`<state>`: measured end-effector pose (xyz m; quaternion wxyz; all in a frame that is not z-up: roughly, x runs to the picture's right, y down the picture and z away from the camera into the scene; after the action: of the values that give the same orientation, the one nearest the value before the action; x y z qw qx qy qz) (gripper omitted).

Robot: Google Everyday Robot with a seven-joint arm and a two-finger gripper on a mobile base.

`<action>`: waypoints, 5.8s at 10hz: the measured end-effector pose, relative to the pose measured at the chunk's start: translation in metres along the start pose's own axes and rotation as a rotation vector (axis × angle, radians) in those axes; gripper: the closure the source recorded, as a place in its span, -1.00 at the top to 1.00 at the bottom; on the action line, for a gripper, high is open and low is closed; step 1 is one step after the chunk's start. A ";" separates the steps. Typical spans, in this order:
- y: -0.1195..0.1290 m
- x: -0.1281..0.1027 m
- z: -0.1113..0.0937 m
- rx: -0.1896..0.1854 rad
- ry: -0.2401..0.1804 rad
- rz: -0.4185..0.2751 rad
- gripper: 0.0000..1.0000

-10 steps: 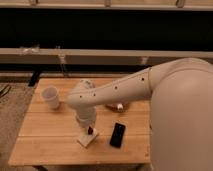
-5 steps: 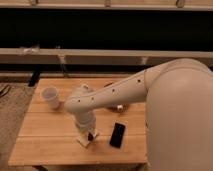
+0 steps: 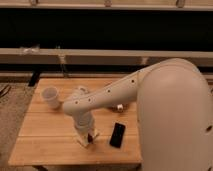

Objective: Place the pepper on the white sponge

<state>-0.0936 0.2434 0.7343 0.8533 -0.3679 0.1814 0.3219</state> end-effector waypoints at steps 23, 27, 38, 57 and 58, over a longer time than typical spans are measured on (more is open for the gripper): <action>-0.026 -0.009 -0.012 0.046 -0.079 0.132 0.60; -0.011 -0.017 -0.015 0.026 -0.096 0.099 0.60; 0.096 -0.079 0.022 0.058 -0.081 -0.063 0.60; 0.069 -0.096 0.041 0.078 -0.016 -0.049 -0.74; 0.068 -0.095 0.040 0.079 -0.017 -0.049 -0.91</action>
<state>-0.2068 0.2692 0.7781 0.8763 -0.3354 0.1775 0.2968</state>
